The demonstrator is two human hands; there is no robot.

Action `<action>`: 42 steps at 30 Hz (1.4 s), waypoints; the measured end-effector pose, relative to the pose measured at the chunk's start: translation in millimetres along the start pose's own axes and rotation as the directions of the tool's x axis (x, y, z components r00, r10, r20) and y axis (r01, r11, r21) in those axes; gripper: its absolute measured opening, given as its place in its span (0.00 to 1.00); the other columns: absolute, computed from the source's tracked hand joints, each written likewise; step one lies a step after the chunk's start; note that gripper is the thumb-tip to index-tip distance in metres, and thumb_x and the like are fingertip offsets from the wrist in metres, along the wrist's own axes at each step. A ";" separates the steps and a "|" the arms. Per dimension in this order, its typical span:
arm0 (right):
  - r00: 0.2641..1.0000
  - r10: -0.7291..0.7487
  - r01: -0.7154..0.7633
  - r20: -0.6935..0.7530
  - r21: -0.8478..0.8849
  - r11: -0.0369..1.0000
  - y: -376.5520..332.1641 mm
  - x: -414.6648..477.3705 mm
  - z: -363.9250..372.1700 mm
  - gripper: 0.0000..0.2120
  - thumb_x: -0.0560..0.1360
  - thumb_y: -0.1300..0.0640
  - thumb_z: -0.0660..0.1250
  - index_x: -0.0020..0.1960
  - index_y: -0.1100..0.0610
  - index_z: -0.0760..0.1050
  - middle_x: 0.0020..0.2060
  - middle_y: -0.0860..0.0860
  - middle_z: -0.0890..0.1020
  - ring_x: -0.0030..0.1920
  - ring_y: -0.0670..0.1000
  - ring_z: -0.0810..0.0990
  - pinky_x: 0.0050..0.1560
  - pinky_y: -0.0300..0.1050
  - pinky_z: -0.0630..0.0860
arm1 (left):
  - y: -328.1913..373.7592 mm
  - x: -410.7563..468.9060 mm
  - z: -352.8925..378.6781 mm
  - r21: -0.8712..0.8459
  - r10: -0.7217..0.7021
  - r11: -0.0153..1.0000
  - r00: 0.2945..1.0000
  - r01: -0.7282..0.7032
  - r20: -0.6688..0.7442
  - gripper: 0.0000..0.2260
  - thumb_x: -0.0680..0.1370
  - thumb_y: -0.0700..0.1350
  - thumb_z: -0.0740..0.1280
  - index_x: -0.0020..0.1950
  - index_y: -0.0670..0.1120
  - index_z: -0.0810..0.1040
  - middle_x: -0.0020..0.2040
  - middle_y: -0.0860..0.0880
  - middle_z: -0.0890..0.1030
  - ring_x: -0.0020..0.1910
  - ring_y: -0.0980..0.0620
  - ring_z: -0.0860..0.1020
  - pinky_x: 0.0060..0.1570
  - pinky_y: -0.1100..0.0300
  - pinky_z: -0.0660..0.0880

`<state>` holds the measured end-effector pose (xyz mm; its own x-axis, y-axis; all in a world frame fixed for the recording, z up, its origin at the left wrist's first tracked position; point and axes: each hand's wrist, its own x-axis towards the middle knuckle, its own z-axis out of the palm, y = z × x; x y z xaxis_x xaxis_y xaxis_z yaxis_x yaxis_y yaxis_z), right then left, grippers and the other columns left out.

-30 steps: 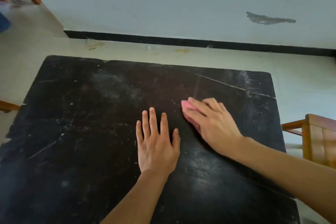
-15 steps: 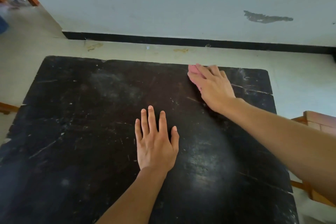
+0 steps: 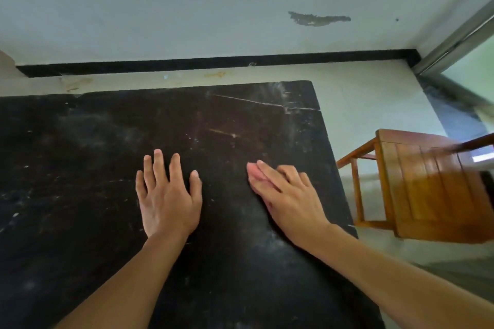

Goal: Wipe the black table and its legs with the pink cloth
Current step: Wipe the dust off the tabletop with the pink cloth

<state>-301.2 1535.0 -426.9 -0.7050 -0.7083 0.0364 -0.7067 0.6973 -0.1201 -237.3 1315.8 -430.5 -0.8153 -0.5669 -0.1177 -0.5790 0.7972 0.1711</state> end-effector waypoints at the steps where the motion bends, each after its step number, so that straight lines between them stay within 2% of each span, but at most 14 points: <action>1: 0.997 0.071 -0.071 -0.031 -0.026 0.997 17.2 1.3 -1.6 0.26 0.78 0.55 0.65 0.75 0.48 0.65 0.72 0.47 0.69 0.58 0.55 0.71 0.50 0.49 0.73 | 0.8 0.6 1.2 -0.004 0.000 1.000 1.000 0.000 -0.007 0.27 0.81 0.58 0.49 0.76 0.46 0.58 0.79 0.42 0.52 0.78 0.44 0.47 0.75 0.46 0.46; 4: 0.937 0.338 -0.343 -0.087 -0.050 0.938 81.8 18.6 -15.0 0.20 0.81 0.59 0.57 0.72 0.50 0.67 0.71 0.49 0.70 0.60 0.59 0.70 0.54 0.53 0.71 | 2.0 -1.0 4.3 -0.006 0.011 1.000 1.000 -0.011 -0.020 0.26 0.81 0.57 0.50 0.76 0.46 0.59 0.78 0.42 0.52 0.78 0.44 0.48 0.75 0.46 0.47; 6: 0.881 0.470 -0.471 -0.049 -0.004 0.882 124.6 30.9 -29.4 0.11 0.80 0.62 0.57 0.57 0.54 0.75 0.58 0.52 0.78 0.58 0.61 0.71 0.48 0.52 0.71 | 1.7 -3.3 5.6 -0.011 0.017 1.000 0.999 -0.017 -0.035 0.26 0.81 0.56 0.50 0.76 0.45 0.60 0.78 0.41 0.53 0.77 0.43 0.49 0.75 0.46 0.48; 8: 0.855 0.511 -0.508 -0.089 0.051 0.860 140.2 36.6 -46.3 0.11 0.79 0.65 0.58 0.42 0.52 0.69 0.45 0.50 0.77 0.53 0.61 0.72 0.42 0.48 0.68 | 1.6 -4.3 6.4 -0.008 0.015 1.000 0.999 -0.015 -0.043 0.25 0.82 0.56 0.51 0.76 0.45 0.60 0.78 0.41 0.54 0.77 0.43 0.50 0.75 0.46 0.48; 11: 0.931 0.295 -0.289 -0.214 0.060 0.955 103.7 35.7 -47.2 0.12 0.77 0.64 0.51 0.44 0.48 0.66 0.51 0.48 0.77 0.49 0.59 0.73 0.46 0.50 0.71 | 1.9 -3.9 6.7 -0.013 0.017 1.000 0.999 -0.018 -0.052 0.25 0.81 0.56 0.52 0.75 0.45 0.61 0.78 0.41 0.55 0.77 0.43 0.50 0.75 0.45 0.49; 15: 0.996 -0.050 0.048 -0.069 -0.027 0.998 30.4 11.0 -0.1 0.23 0.73 0.63 0.66 0.66 0.49 0.73 0.69 0.47 0.73 0.55 0.58 0.74 0.47 0.52 0.73 | 1.0 -6.2 6.2 -0.036 0.010 0.999 0.998 -0.012 -0.060 0.24 0.81 0.55 0.53 0.74 0.45 0.62 0.77 0.41 0.56 0.77 0.43 0.51 0.75 0.45 0.50; 19: 0.946 0.289 -0.288 -0.148 0.025 0.957 100.0 59.4 -11.8 0.15 0.80 0.62 0.59 0.64 0.49 0.74 0.68 0.47 0.73 0.57 0.61 0.71 0.51 0.54 0.73 | 1.5 -2.8 7.6 -0.031 0.007 0.999 0.998 -0.009 -0.063 0.24 0.81 0.55 0.53 0.74 0.45 0.63 0.77 0.41 0.57 0.77 0.43 0.52 0.74 0.45 0.51; 23: 0.834 0.543 -0.542 -0.102 0.035 0.839 156.5 96.5 -40.6 0.11 0.77 0.68 0.61 0.41 0.53 0.71 0.44 0.51 0.77 0.55 0.60 0.72 0.45 0.49 0.72 | -0.6 -2.5 8.6 -0.027 0.009 1.000 0.998 -0.010 -0.054 0.24 0.81 0.55 0.54 0.74 0.45 0.63 0.77 0.41 0.57 0.77 0.43 0.52 0.74 0.44 0.51; 25: 0.877 0.446 -0.444 -0.179 0.056 0.894 133.8 89.3 -43.1 0.11 0.77 0.68 0.61 0.43 0.52 0.71 0.45 0.48 0.76 0.52 0.58 0.72 0.44 0.48 0.72 | -0.6 -3.3 7.6 -0.023 0.009 1.000 0.999 -0.010 -0.049 0.24 0.81 0.55 0.54 0.74 0.45 0.63 0.77 0.41 0.57 0.77 0.42 0.52 0.74 0.44 0.51; 30: 0.998 -0.015 0.014 -0.066 -0.008 1.000 73.1 51.5 -7.1 0.25 0.75 0.66 0.64 0.71 0.51 0.70 0.71 0.47 0.71 0.56 0.56 0.70 0.48 0.53 0.74 | 2.9 -2.6 3.5 -0.018 0.011 1.000 1.000 -0.011 -0.027 0.25 0.81 0.56 0.52 0.74 0.45 0.63 0.77 0.41 0.56 0.77 0.43 0.51 0.75 0.45 0.51; 35: 0.838 0.546 -0.545 -0.012 0.045 0.837 156.8 136.7 -36.8 0.08 0.79 0.65 0.61 0.51 0.56 0.76 0.47 0.53 0.76 0.56 0.61 0.72 0.50 0.52 0.72 | 1.9 -2.3 2.7 -0.010 0.006 1.000 1.000 -0.006 -0.016 0.25 0.81 0.56 0.53 0.75 0.46 0.62 0.78 0.42 0.55 0.77 0.44 0.50 0.75 0.46 0.49; 37: 0.794 0.607 -0.604 -0.035 0.057 0.795 157.9 147.3 -50.7 0.11 0.75 0.70 0.61 0.43 0.56 0.74 0.43 0.53 0.75 0.55 0.60 0.71 0.46 0.51 0.71 | 0.0 -2.4 2.7 -0.015 0.004 1.000 1.000 -0.004 -0.017 0.25 0.81 0.56 0.53 0.75 0.46 0.62 0.78 0.42 0.55 0.77 0.44 0.50 0.75 0.46 0.49; 39: 0.872 0.474 -0.465 -0.125 0.092 0.880 131.2 137.5 -52.8 0.14 0.73 0.73 0.60 0.42 0.54 0.71 0.50 0.51 0.77 0.52 0.57 0.69 0.45 0.50 0.69 | 0.3 -2.8 2.9 -0.008 0.007 1.000 1.000 -0.007 -0.012 0.26 0.81 0.56 0.53 0.75 0.46 0.62 0.78 0.42 0.55 0.77 0.44 0.50 0.75 0.46 0.49; 42: 0.990 0.051 -0.047 -0.134 0.028 0.998 80.3 97.3 -24.4 0.22 0.71 0.73 0.61 0.60 0.54 0.76 0.66 0.49 0.75 0.55 0.57 0.70 0.50 0.54 0.72 | 2.5 -2.4 2.9 -0.010 0.012 1.000 1.000 -0.012 -0.007 0.26 0.80 0.57 0.52 0.75 0.46 0.62 0.78 0.42 0.54 0.78 0.44 0.49 0.75 0.47 0.48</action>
<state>-428.0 1524.7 -408.8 -0.7415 -0.6509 0.1629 -0.6706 0.7267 -0.1490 -236.8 1319.8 -432.6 -0.8222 -0.5587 -0.1088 -0.5690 0.8018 0.1824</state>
